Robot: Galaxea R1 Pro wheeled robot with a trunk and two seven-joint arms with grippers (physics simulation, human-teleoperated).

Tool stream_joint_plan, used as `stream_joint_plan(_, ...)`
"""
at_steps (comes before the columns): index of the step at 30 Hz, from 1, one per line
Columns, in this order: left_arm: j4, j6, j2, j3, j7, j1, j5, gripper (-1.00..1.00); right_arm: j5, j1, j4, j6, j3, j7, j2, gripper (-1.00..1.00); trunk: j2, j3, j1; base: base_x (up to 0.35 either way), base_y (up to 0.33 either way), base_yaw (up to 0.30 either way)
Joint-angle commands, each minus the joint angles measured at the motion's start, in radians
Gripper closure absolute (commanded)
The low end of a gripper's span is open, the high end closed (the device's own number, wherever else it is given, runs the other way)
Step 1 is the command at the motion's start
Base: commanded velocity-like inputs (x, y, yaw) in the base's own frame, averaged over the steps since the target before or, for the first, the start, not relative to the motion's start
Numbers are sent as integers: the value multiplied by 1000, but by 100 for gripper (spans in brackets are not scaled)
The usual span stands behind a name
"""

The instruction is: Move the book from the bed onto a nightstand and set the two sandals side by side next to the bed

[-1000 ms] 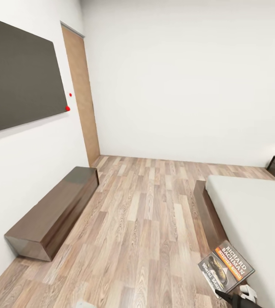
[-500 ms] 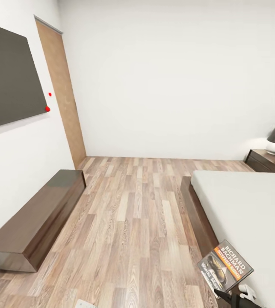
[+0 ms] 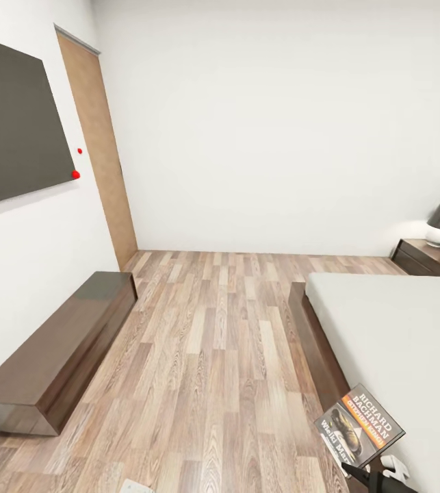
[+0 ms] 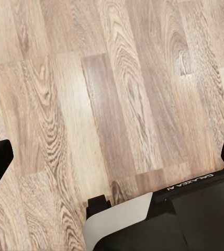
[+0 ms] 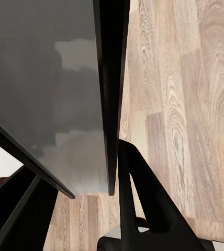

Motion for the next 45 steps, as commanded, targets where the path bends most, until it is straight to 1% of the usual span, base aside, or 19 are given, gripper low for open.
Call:
stream_joint_plan(1, 1, -4, 0, 9, -4, -1, -10, -100, -11, -1, 0, 9, 7, 3, -1, 100, -2, -2, 1, 0, 0, 0)
stream_joint_plan(8, 1, -4, -1, 9, -4, -1, -10, -100, -11, -1, 0, 9, 7, 2, -1, 100, -2, 0, 1, 0, 0, 0)
stream_joint_plan(24, 1, -4, -1, 9, -4, -1, -10, -100, -10, -1, 0, 9, 6, -3, 0, 100, -2, 24, 1, 0, 0, 0)
stream_joint_plan(30, 1, -4, 0, 9, -4, -1, -10, -100, -10, -1, 0, 9, 6, -4, -1, 100, -2, 28, 1, 0, 0, 0)
stream_joint_plan(45, 1, -4, -1, 9, -4, -1, -10, -100, -10, -1, 0, 9, 7, -4, 0, 100, -2, 48, 1, 24, 0, 0)
